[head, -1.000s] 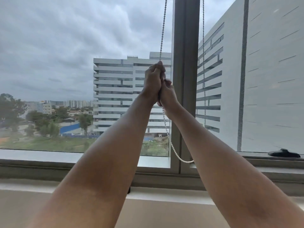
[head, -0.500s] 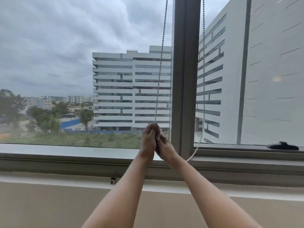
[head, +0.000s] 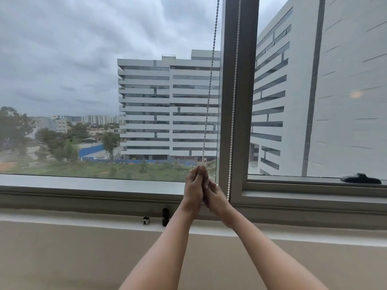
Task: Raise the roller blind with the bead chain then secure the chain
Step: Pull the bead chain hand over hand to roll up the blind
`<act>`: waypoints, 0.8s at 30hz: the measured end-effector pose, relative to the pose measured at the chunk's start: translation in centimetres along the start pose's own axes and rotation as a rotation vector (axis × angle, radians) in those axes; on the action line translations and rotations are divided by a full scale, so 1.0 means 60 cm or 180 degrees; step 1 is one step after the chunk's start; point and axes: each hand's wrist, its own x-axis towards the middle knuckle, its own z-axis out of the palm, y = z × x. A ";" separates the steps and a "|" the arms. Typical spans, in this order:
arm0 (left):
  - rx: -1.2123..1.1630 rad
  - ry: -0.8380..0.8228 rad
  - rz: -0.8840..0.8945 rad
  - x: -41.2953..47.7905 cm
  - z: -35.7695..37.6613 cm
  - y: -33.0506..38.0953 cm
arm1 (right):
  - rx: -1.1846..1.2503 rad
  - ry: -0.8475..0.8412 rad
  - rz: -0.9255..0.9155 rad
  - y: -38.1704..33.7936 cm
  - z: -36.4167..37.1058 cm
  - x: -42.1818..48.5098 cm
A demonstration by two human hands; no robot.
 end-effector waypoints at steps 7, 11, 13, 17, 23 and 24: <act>0.0109 -0.0171 -0.0054 -0.012 0.006 0.012 | -0.0045 0.0443 -0.0236 0.025 0.003 -0.002; 0.0197 -0.0341 -0.0063 -0.017 0.006 0.024 | -0.0321 0.0612 -0.0375 0.037 0.007 -0.011; 0.0237 -0.0355 -0.0062 -0.019 0.001 0.031 | -0.0449 0.0637 -0.0542 0.037 0.008 -0.021; 0.0522 -0.0349 0.0018 -0.021 -0.017 0.046 | -0.1101 0.0546 -0.1019 0.053 0.003 -0.042; 0.0614 -0.0375 0.0079 -0.029 -0.038 0.069 | -0.0819 0.1004 -0.0745 0.045 -0.005 -0.042; 0.0615 -0.0387 0.0082 -0.031 -0.039 0.073 | -0.0735 0.1062 -0.0679 0.038 -0.006 -0.041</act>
